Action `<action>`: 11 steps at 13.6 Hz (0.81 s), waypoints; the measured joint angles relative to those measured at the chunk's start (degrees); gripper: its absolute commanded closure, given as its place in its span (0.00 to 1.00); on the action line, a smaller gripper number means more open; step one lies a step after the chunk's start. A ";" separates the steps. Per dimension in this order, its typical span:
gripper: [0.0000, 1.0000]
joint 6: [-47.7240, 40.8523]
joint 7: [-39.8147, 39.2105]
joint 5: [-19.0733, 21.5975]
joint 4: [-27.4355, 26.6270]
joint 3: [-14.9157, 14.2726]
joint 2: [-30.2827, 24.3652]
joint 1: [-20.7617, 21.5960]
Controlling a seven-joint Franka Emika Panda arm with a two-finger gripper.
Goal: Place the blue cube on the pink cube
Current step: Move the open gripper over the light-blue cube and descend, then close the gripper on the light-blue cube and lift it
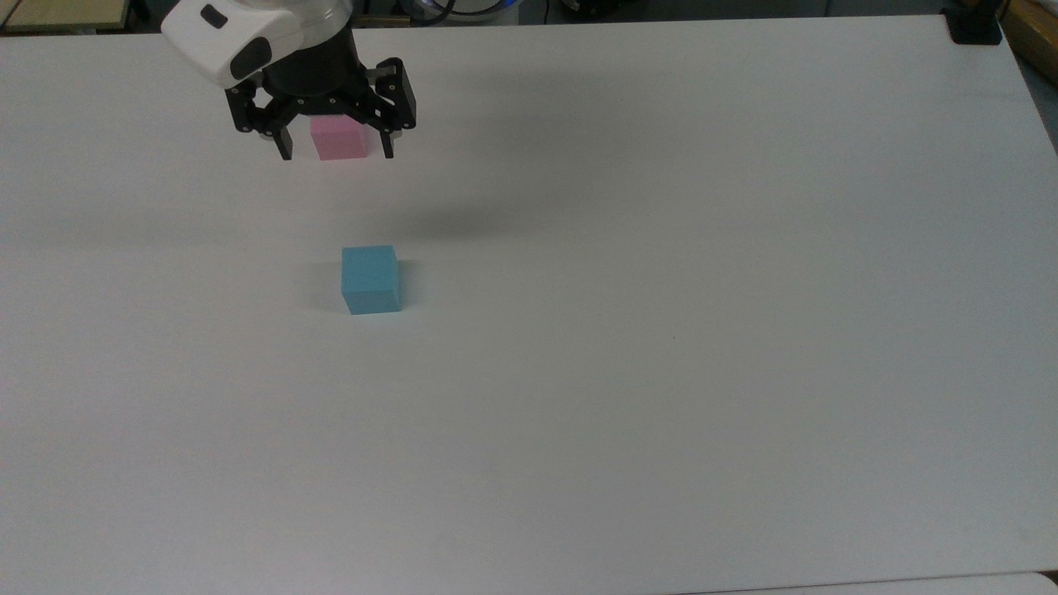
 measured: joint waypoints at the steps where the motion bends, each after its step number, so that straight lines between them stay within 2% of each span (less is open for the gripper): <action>1: 0.00 1.42 0.00 0.00 -0.67 0.02 0.28 0.02; 6: 0.00 15.63 0.00 -1.84 -12.03 0.13 2.37 0.88; 11: 0.00 21.96 0.00 -2.18 -15.77 0.13 6.27 0.82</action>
